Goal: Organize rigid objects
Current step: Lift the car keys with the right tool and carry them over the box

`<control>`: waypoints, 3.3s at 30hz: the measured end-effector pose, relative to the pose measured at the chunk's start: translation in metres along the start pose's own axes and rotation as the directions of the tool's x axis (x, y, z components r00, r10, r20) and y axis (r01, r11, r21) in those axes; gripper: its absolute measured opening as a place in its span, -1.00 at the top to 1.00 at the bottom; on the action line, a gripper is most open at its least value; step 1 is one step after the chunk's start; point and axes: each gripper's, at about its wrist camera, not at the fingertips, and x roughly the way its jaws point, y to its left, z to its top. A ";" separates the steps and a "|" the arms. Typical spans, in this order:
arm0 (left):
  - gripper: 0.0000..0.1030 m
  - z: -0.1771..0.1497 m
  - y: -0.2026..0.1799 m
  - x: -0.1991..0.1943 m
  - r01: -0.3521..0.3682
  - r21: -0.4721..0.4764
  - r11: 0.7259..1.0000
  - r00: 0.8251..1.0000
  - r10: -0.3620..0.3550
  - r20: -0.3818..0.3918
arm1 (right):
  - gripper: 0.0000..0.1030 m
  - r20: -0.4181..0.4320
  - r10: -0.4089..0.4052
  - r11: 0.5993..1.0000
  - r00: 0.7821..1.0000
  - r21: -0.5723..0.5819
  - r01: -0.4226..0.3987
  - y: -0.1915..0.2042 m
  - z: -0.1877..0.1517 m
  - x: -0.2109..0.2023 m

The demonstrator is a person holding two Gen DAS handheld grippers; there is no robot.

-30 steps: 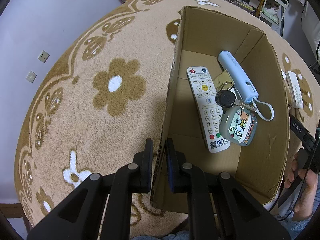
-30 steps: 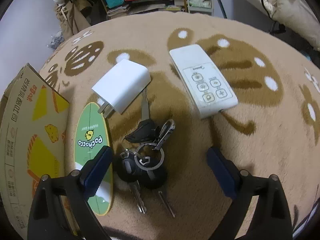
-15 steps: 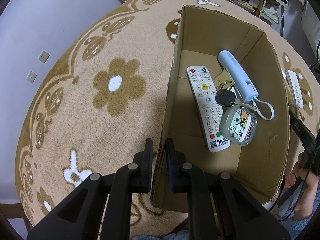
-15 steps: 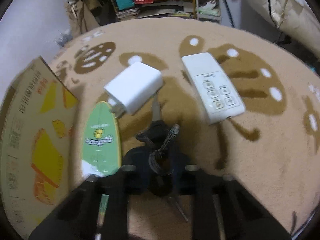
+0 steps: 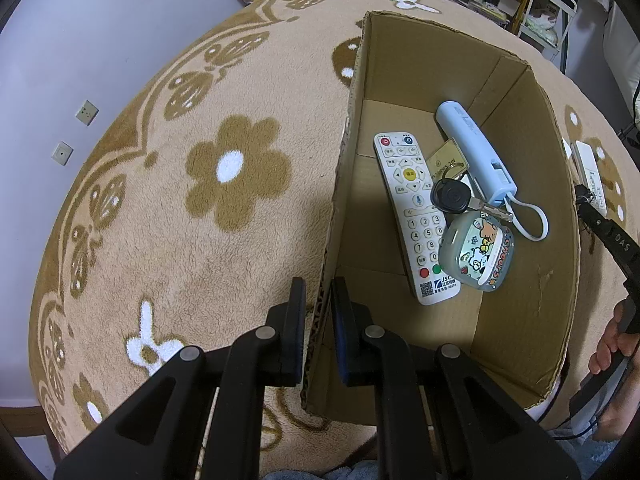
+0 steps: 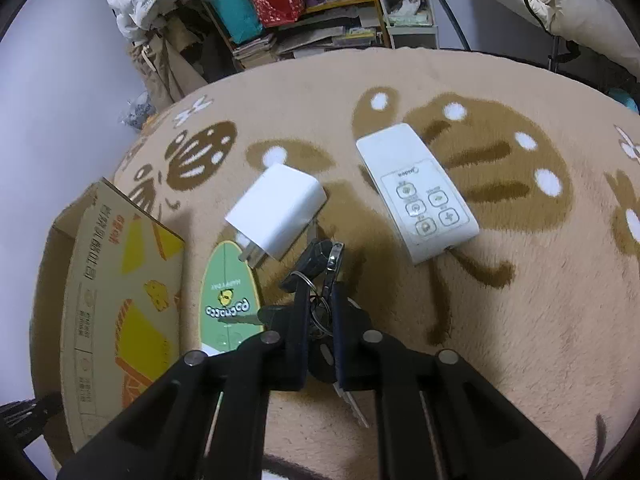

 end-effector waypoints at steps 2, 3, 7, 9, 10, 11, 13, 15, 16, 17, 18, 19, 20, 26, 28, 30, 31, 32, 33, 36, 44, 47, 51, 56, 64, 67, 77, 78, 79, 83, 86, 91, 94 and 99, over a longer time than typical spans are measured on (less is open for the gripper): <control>0.75 0.000 0.000 0.000 0.000 -0.001 1.000 1.000 0.000 0.000 | 0.78 0.004 0.002 1.000 1.000 0.000 -0.002 0.001 0.001 -0.002; 0.75 0.000 0.000 0.000 0.001 -0.001 1.000 1.000 -0.001 0.000 | 0.78 0.004 0.007 1.000 1.000 0.005 -0.007 0.001 0.001 -0.002; 0.75 0.000 0.001 0.000 0.004 -0.005 1.000 1.000 -0.004 -0.001 | 0.78 0.002 0.027 1.000 1.000 0.011 -0.027 0.001 0.004 -0.006; 0.75 -0.001 0.001 0.000 0.001 -0.003 1.000 1.000 -0.001 0.000 | 0.79 0.009 0.021 1.000 1.000 -0.013 -0.020 0.004 0.004 -0.009; 0.75 -0.001 0.000 0.000 -0.001 -0.001 1.000 1.000 0.001 0.000 | 0.79 0.013 0.018 1.000 1.000 -0.024 -0.018 0.007 0.005 -0.011; 0.75 -0.001 0.000 0.000 -0.002 0.000 1.000 1.000 0.002 0.000 | 0.80 0.018 0.018 0.999 1.000 -0.032 -0.017 0.009 0.005 -0.013; 0.75 -0.001 0.001 -0.001 -0.001 -0.001 1.000 1.000 0.001 0.000 | 0.81 0.026 0.020 0.999 0.999 -0.045 -0.019 0.014 0.005 -0.016; 0.75 -0.001 0.000 -0.001 0.000 -0.001 1.000 1.000 0.000 -0.001 | 0.81 0.042 0.020 0.998 0.999 -0.068 -0.017 0.020 0.006 -0.022; 0.75 -0.001 0.000 -0.001 -0.001 -0.001 1.000 1.000 0.001 -0.001 | 0.81 0.055 0.018 0.997 0.998 -0.077 -0.014 0.023 0.007 -0.025; 0.75 -0.001 0.000 -0.001 -0.002 -0.001 1.000 1.000 0.002 -0.001 | 0.81 0.080 0.017 0.996 0.997 -0.092 -0.010 0.027 0.008 -0.031; 0.75 -0.001 0.000 -0.002 -0.004 0.001 1.000 1.000 0.004 -0.001 | 0.81 0.091 0.022 0.995 0.996 -0.101 -0.013 0.030 0.009 -0.035; 0.75 -0.001 0.000 -0.002 -0.006 0.002 1.000 1.000 0.006 -0.001 | 0.81 0.097 0.028 0.994 0.995 -0.108 -0.017 0.031 0.010 -0.039; 0.75 -0.001 -0.001 -0.002 -0.007 0.003 1.000 1.000 0.007 -0.001 | 0.81 0.105 0.038 0.993 0.994 -0.116 -0.025 0.034 0.011 -0.043; 0.75 -0.001 -0.001 -0.001 -0.006 0.002 1.000 1.000 0.006 -0.002 | 0.97 0.156 0.092 0.983 0.983 -0.172 -0.065 0.050 0.017 -0.069; 0.75 -0.001 -0.001 -0.001 -0.008 0.004 1.000 1.000 0.008 -0.002 | 0.97 0.176 0.117 0.978 0.977 -0.193 -0.082 0.056 0.019 -0.078; 0.75 -0.001 -0.001 -0.002 -0.007 0.002 1.000 1.000 0.007 -0.002 | 0.97 0.202 0.142 0.972 0.969 -0.214 -0.098 0.064 0.020 -0.089; 0.75 -0.001 -0.002 -0.002 -0.005 0.003 1.000 1.000 0.005 -0.002 | 0.97 0.212 0.153 0.968 0.965 -0.227 -0.104 0.068 0.021 -0.093; 0.75 -0.001 -0.002 -0.002 -0.006 0.003 1.000 1.000 0.006 -0.002 | 0.97 0.215 0.152 0.967 0.965 -0.234 -0.100 0.070 0.021 -0.094; 0.75 -0.001 -0.002 -0.002 -0.008 0.005 1.000 1.000 0.008 -0.002 | 0.97 0.214 0.143 0.966 0.966 -0.241 -0.090 0.072 0.021 -0.093; 0.75 -0.002 -0.003 -0.002 -0.011 0.007 1.000 1.000 0.011 -0.002 | 0.98 0.162 0.109 0.975 0.981 -0.209 -0.074 0.064 0.020 -0.076; 0.75 -0.002 -0.002 -0.002 -0.010 0.005 1.000 1.000 0.010 -0.003 | 0.65 0.001 0.040 0.996 0.999 -0.080 -0.040 0.023 0.015 -0.022; 0.75 -0.002 -0.002 -0.002 -0.011 0.006 1.000 1.000 0.011 -0.003 | 0.15 -0.014 0.033 0.998 0.999 -0.047 -0.034 0.013 0.013 -0.012; 0.75 -0.002 -0.002 -0.003 -0.012 0.008 1.000 1.000 0.012 -0.003 | 0.07 -0.034 0.031 0.999 0.999 -0.023 -0.032 0.005 0.012 0.000; 0.75 -0.001 -0.002 -0.003 -0.014 0.010 1.000 1.000 0.014 -0.003 | 0.07 -0.076 0.003 1.000 0.997 -0.029 -0.005 0.000 0.012 0.024; 0.75 -0.001 -0.002 -0.003 -0.013 0.010 1.000 1.000 0.013 -0.003 | 0.84 -0.092 0.054 0.999 0.994 0.010 -0.053 -0.014 0.010 0.036; 0.75 -0.001 -0.003 -0.003 -0.013 0.009 1.000 1.000 0.013 -0.004 | 0.88 -0.065 0.038 0.999 0.997 -0.003 -0.039 -0.010 0.009 0.031; 0.75 -0.003 -0.002 -0.003 -0.012 0.009 1.000 1.000 0.012 -0.001 | 0.91 0.073 0.077 0.996 0.994 -0.059 -0.073 0.021 0.020 -0.016; 0.78 -0.004 -0.002 -0.003 -0.009 0.007 1.000 1.000 0.009 -0.001 | 0.91 0.082 0.089 0.994 0.993 -0.065 -0.084 0.024 0.022 -0.020; 0.78 -0.004 -0.003 -0.004 -0.008 0.008 1.000 1.000 0.008 0.000 | 0.91 0.090 0.101 0.993 0.991 -0.075 -0.094 0.028 0.023 -0.025; 0.78 -0.003 -0.002 -0.003 -0.007 0.004 1.000 1.000 0.007 -0.002 | 0.91 0.146 0.149 0.982 0.978 -0.136 -0.130 0.051 0.027 -0.051; 0.78 -0.003 -0.002 -0.003 -0.012 0.008 1.000 1.000 0.012 -0.002 | 0.91 0.182 0.192 0.970 0.964 -0.182 -0.159 0.068 0.027 -0.071; 0.77 -0.002 -0.002 -0.002 -0.008 0.005 1.000 1.000 0.008 -0.002 | 0.91 0.216 0.290 0.937 0.932 -0.263 -0.230 0.101 0.020 -0.107; 0.77 -0.002 -0.002 -0.002 -0.008 0.005 1.000 1.000 0.008 -0.002 | 0.91 0.204 0.332 0.913 0.921 -0.314 -0.260 0.124 0.010 -0.117; 0.77 -0.002 -0.002 -0.003 -0.005 0.002 1.000 1.000 0.005 -0.001 | 0.91 0.145 0.341 0.888 0.929 -0.374 -0.267 0.151 -0.017 -0.111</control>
